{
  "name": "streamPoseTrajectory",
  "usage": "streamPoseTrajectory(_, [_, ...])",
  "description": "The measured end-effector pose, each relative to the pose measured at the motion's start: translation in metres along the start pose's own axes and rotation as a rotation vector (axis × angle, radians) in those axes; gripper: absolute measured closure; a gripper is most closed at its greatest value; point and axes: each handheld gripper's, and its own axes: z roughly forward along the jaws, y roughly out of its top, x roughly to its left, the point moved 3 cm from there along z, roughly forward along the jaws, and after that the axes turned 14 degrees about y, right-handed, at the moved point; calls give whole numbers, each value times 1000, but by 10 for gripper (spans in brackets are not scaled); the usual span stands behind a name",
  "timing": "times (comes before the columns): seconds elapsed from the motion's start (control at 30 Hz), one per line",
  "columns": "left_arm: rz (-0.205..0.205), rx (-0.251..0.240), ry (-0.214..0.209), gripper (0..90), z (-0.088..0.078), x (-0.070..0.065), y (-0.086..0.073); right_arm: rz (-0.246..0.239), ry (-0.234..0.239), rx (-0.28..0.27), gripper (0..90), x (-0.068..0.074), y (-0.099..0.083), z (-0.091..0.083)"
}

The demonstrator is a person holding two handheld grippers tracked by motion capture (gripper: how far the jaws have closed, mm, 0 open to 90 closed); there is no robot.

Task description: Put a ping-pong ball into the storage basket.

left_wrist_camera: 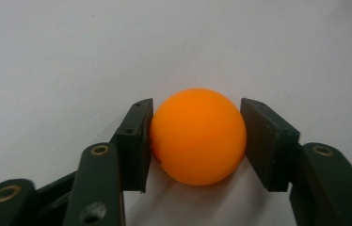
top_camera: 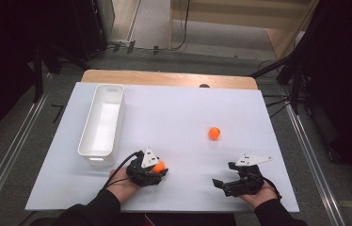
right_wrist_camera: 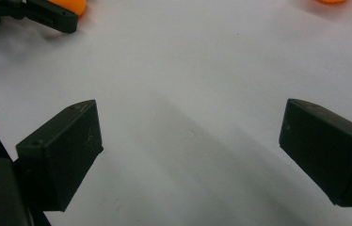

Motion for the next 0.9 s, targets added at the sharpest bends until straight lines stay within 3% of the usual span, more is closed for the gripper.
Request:
streamPoseTrajectory(0.43, [2,51,-46,509,1,6,6,-3,18,-14,50,-1,2,0])
streamPoseTrajectory(0.7, [-34,67,-72,509,1,9,8,6,30,-15,51,-4,4,3])
streamPoseTrajectory(0.9, [-24,66,-88,508,0,3,11,1,36,-18,51,-4,3,2])
